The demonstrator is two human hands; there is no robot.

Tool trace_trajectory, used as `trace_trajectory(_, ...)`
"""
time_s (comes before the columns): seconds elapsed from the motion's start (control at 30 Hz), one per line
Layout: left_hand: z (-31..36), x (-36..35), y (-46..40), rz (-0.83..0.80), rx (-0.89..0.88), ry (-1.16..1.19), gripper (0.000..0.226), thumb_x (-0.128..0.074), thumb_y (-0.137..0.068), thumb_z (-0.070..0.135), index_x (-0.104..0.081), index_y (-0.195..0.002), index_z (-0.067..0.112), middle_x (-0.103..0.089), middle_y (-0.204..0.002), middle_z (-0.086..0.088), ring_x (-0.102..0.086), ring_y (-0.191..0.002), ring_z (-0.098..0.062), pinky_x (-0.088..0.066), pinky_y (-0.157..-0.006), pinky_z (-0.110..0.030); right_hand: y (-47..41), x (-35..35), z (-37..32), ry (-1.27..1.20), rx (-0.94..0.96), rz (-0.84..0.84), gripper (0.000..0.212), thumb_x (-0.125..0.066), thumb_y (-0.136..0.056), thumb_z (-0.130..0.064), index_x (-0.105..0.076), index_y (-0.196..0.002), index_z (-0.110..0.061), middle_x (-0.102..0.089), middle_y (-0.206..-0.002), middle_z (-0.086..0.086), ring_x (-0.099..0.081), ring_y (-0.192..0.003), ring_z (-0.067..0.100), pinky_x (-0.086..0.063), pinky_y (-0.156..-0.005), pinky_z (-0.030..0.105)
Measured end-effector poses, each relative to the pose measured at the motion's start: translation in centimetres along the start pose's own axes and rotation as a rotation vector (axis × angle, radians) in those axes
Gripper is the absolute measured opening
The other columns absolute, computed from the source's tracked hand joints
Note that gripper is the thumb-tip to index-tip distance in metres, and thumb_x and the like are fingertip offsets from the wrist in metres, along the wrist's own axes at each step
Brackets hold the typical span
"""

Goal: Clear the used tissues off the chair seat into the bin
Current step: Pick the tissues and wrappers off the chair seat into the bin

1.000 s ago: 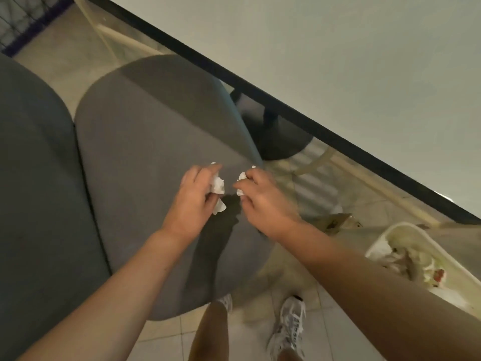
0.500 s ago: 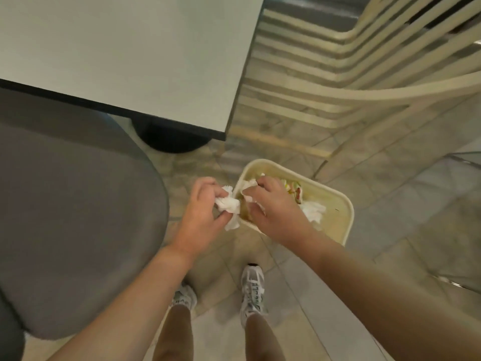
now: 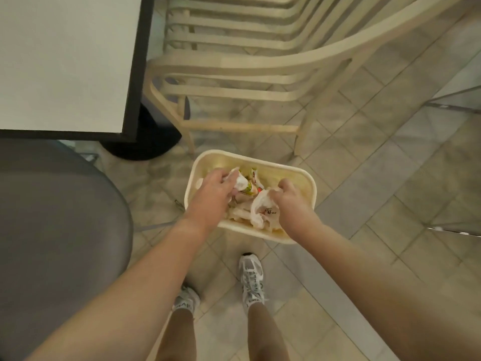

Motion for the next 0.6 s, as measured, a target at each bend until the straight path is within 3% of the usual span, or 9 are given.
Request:
trace_trajectory(0.1, -1.0, -1.7, -1.2, -0.156, -0.070, -0.438, 0.040, -0.038, -0.100, 0.022, -0.036, -0.139, 0.017, -0.040, -0.139, -0.010, -0.038, -0.127, -0.026, -0.035, -0.102, -0.037, -0.2, -1.2, 0.4, -0.033, -0.059, -0.162, 0.065, -0.041, -0.084, 0.012, -0.023, -0.144, -0.005, -0.017, -0.150, 0.013, -0.034, -0.129, 0.031, -0.037, -0.103, 0.031)
trace_trajectory(0.17, -1.1, -1.9, -1.8, -0.184, -0.050, -0.569, 0.048, -0.034, -0.100, 0.024, -0.022, -0.145, 0.014, -0.024, -0.150, -0.011, -0.020, -0.136, -0.029, -0.024, -0.110, -0.038, -0.4, -1.2, 0.2, -0.060, -0.100, -0.202, 0.072, -0.041, -0.084, 0.010, -0.011, -0.148, -0.007, -0.009, -0.154, 0.011, -0.029, -0.134, 0.031, -0.034, -0.106, 0.031)
trace_trajectory(0.23, -0.3, -1.4, -2.1, -0.135, -0.041, -0.534, 0.048, -0.037, -0.099, 0.028, -0.025, -0.144, 0.017, -0.027, -0.149, -0.010, -0.024, -0.135, -0.029, -0.027, -0.108, -0.041, -0.5, -0.6, 0.0, -0.075, -0.116, -0.207, 0.068, -0.043, -0.085, 0.006, -0.017, -0.146, -0.008, -0.010, -0.153, 0.012, -0.025, -0.135, 0.032, -0.035, -0.105, 0.035)
trace_trajectory(0.33, 1.3, 0.4, -1.6, 0.083, -0.111, -0.435, 0.041, -0.050, -0.093, 0.029, -0.044, -0.132, 0.015, -0.047, -0.129, -0.009, -0.043, -0.118, -0.025, -0.038, -0.098, -0.038, -0.4, 1.3, -0.5, -0.060, -0.078, -0.111, 0.051, -0.050, -0.083, -0.006, -0.039, -0.133, -0.009, -0.029, -0.143, 0.012, -0.032, -0.127, 0.031, -0.042, -0.099, 0.039)
trace_trajectory(0.4, 2.3, 1.3, -0.7, 0.191, -0.185, -0.445, 0.041, -0.056, -0.090, 0.030, -0.050, -0.127, 0.014, -0.051, -0.123, -0.008, -0.045, -0.115, -0.023, -0.039, -0.097, -0.035, -0.2, 2.4, -1.0, -0.035, -0.043, -0.022, 0.045, -0.053, -0.081, -0.011, -0.047, -0.126, -0.010, -0.040, -0.136, 0.009, -0.035, -0.124, 0.029, -0.042, -0.097, 0.040)
trace_trajectory(0.6, 3.2, 2.9, 2.9, 0.224, -0.307, -0.458, 0.036, -0.071, -0.078, 0.020, -0.062, -0.112, 0.012, -0.060, -0.113, -0.006, -0.053, -0.106, -0.026, -0.041, -0.083, -0.038, 0.8, 3.6, -3.4, 0.074, 0.065, 0.153, 0.036, -0.048, -0.080, -0.012, -0.059, -0.114, -0.013, -0.048, -0.130, 0.004, -0.037, -0.120, 0.027, -0.035, -0.091, 0.037)
Point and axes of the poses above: each hand's wrist, its own y-axis away from the middle knuckle, its own x-axis out of the back of the hand, z = x × y, the point moved 5 cm from there along -y, towards the middle knuckle
